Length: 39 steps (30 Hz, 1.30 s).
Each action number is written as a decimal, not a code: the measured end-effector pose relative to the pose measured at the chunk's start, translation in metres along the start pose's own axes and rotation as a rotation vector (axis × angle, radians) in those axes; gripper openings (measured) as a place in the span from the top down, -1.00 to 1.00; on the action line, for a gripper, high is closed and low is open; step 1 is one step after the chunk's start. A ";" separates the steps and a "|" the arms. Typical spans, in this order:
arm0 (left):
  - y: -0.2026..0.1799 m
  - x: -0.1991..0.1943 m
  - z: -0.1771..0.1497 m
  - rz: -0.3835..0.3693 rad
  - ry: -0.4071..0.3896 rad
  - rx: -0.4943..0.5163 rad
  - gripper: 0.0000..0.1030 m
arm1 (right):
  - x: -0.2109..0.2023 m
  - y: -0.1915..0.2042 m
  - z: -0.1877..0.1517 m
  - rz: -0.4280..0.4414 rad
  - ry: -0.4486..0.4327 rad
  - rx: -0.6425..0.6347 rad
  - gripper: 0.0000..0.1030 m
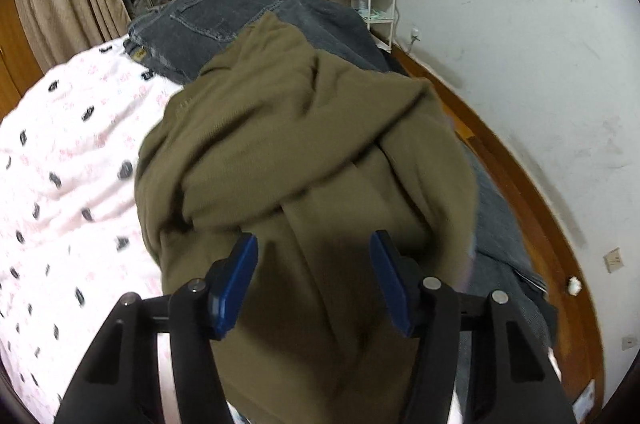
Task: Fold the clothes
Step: 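Reach the right gripper to the olive-green fleece and close on it, then lift the olive fleece with the right gripper and lay it on the sheet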
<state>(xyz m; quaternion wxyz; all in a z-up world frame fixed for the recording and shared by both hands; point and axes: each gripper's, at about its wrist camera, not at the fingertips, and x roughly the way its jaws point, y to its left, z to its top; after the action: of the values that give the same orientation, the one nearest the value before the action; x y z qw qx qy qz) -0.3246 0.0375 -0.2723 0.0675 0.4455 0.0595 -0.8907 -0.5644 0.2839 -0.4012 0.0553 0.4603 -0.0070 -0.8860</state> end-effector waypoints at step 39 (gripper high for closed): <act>0.014 0.000 -0.002 0.008 0.006 -0.018 -0.99 | 0.005 0.047 0.025 0.070 0.039 -0.095 0.71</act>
<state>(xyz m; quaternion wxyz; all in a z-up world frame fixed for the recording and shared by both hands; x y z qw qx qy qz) -0.3201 0.0239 -0.2740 0.0749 0.4479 0.0658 -0.8885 -0.5836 0.2355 -0.3878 0.1080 0.4738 0.0202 -0.8737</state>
